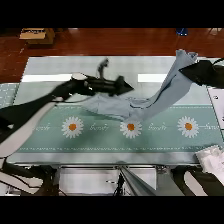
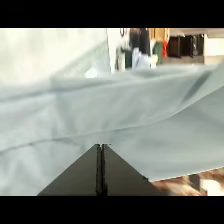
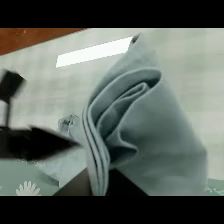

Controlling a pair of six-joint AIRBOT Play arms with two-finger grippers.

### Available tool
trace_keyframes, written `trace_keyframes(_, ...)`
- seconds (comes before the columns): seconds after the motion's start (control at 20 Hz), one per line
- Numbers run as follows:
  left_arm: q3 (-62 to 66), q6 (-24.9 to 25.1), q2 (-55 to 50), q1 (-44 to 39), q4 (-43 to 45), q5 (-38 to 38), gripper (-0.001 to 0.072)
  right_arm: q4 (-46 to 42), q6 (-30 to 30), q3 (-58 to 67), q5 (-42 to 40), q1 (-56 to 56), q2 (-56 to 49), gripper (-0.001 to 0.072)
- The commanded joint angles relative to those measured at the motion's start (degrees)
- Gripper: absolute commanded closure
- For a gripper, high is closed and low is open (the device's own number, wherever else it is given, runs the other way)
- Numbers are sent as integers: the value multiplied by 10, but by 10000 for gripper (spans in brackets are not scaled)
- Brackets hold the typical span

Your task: Fold the shirts.

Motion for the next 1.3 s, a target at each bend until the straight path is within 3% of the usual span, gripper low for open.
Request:
trace_keyframes(0.0,0,5,105,147,80,-63,688,-35,22,0,-52,73,-10,687)
trace_keyframes(0.35,0,4,308,419,82,-121,686,-48,49,1,-299,308,-157,687)
trace_keyframes(0.5,0,4,351,459,82,-165,686,-39,65,1,-417,403,-249,687)
trace_keyframes(0.7,0,-15,377,445,82,-181,686,38,83,1,-510,505,-364,686)
trace_keyframes(0.75,0,-15,381,436,83,-181,685,48,83,1,-538,529,-388,609)
trace_keyframes(0.8,0,-15,384,428,83,-181,686,51,85,1,-563,548,-407,308)
trace_keyframes(0.85,0,-15,385,417,83,-181,685,75,97,1,-587,564,-422,104)
trace_keyframes(1.05,0,-15,383,386,115,-180,685,95,91,1,-588,558,-391,113)
trace_keyframes(1.15,0,-15,383,384,143,-181,685,33,77,1,-529,505,-331,114)
trace_keyframes(1.25,0,-15,383,388,171,-180,684,-93,79,1,-400,414,-254,122)
